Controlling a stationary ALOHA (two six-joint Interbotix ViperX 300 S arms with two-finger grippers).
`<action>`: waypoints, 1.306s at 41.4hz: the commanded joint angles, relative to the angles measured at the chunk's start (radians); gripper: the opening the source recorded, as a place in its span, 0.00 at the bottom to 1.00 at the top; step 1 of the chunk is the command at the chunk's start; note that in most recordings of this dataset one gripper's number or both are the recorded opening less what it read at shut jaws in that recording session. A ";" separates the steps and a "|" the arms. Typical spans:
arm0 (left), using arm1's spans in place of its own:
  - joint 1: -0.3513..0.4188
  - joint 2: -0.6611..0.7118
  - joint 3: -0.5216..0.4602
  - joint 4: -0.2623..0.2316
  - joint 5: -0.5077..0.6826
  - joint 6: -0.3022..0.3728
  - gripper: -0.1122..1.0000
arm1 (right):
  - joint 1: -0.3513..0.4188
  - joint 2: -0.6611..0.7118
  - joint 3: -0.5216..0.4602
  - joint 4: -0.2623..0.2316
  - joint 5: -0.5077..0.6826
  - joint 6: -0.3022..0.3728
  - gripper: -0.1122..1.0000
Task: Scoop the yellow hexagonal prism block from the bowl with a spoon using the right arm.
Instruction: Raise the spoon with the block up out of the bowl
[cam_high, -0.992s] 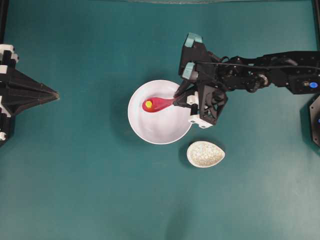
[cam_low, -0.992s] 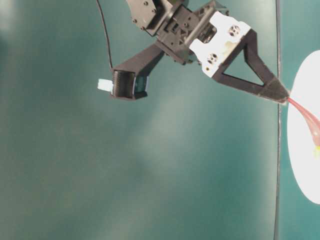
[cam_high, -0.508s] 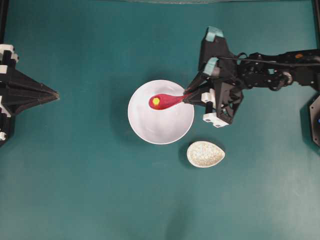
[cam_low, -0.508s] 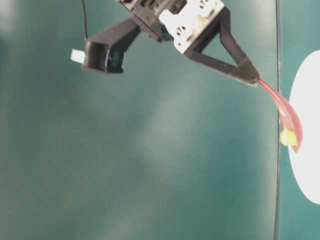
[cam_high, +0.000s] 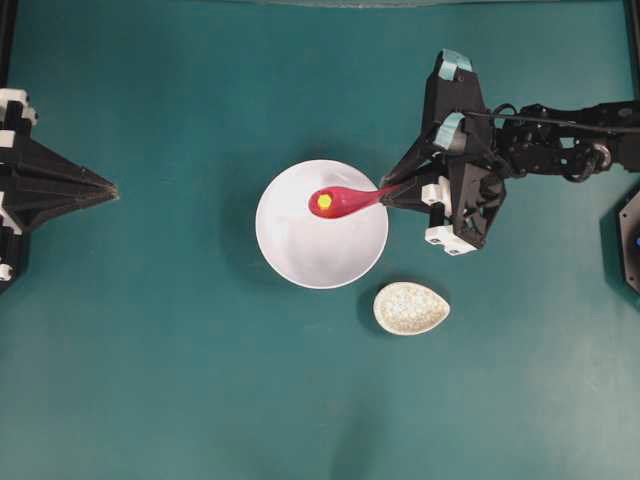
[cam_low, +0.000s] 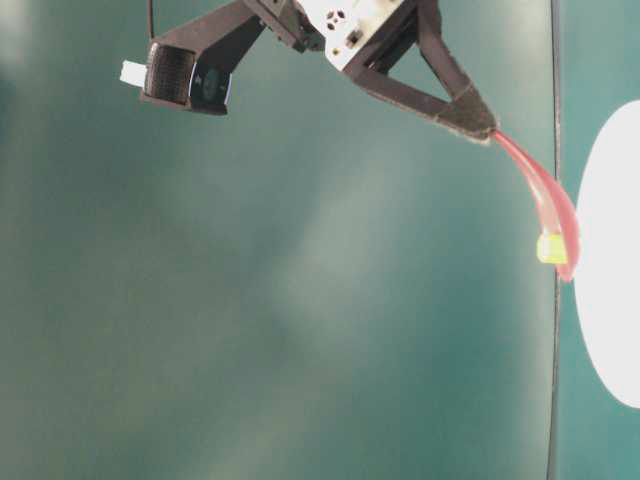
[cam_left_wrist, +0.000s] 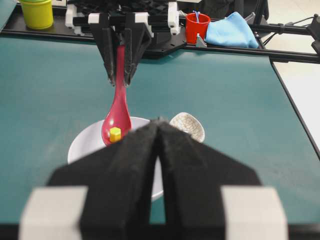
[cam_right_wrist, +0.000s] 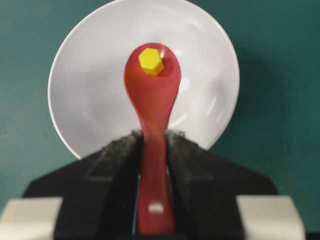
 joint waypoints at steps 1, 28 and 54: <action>0.002 0.006 -0.028 0.002 -0.009 0.000 0.11 | -0.002 -0.026 -0.012 0.000 -0.011 0.002 0.30; 0.003 0.006 -0.029 0.002 -0.011 -0.002 0.11 | -0.003 -0.103 -0.077 -0.049 0.018 -0.003 0.31; 0.003 0.003 -0.031 0.002 -0.014 -0.015 0.11 | -0.005 -0.160 -0.120 -0.063 0.072 -0.003 0.30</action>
